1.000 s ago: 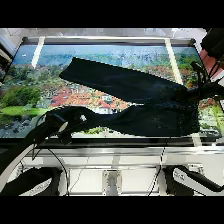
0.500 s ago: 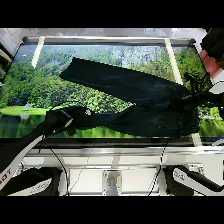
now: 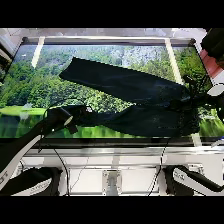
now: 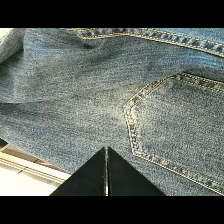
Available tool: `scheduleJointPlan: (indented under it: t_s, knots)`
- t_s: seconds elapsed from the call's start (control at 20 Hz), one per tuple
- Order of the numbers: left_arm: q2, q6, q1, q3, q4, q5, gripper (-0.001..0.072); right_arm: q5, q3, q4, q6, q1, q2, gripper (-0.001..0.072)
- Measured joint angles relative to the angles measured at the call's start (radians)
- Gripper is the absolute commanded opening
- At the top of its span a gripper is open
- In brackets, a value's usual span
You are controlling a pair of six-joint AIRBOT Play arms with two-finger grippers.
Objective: Fold the clothes and pants, and hang the long-sleeved shirts on hangers.
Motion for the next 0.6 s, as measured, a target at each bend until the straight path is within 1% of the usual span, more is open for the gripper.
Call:
scheduleJointPlan:
  t_s: [0.15, 0.2, 0.25, 0.3, 0.4, 0.45, 0.6]
  knots:
    - [0.150, 0.004, -0.023, 0.085, -0.059, -0.213, 0.0008, 0.000, -0.001, -0.013, -0.001, 0.000, 0.000, 0.0004]
    - [0.219, -0.005, -0.032, 0.131, -0.093, -0.308, 0.0008, 0.001, -0.001, -0.022, -0.001, 0.000, 0.000, 0.0003]
    - [0.280, -0.037, -0.039, 0.183, -0.127, -0.401, 0.0008, 0.003, -0.001, -0.029, -0.001, 0.000, 0.000, 0.0004]
    - [0.340, -0.093, -0.043, 0.249, -0.165, -0.505, 0.0008, 0.003, -0.001, -0.035, -0.001, 0.000, 0.001, 0.0004]
    - [0.431, -0.232, -0.050, 0.395, -0.256, -0.645, 0.0008, 0.005, -0.001, -0.044, -0.001, 0.000, 0.001, 0.0003]
    - [0.463, -0.287, -0.051, 0.468, -0.313, -0.708, 0.0008, 0.005, -0.001, -0.045, -0.001, 0.000, 0.002, 0.0004]
    - [0.500, -0.385, -0.054, 0.623, -0.421, -0.794, 0.0008, 0.023, -0.001, -0.048, -0.001, 0.000, 0.001, 0.0004]
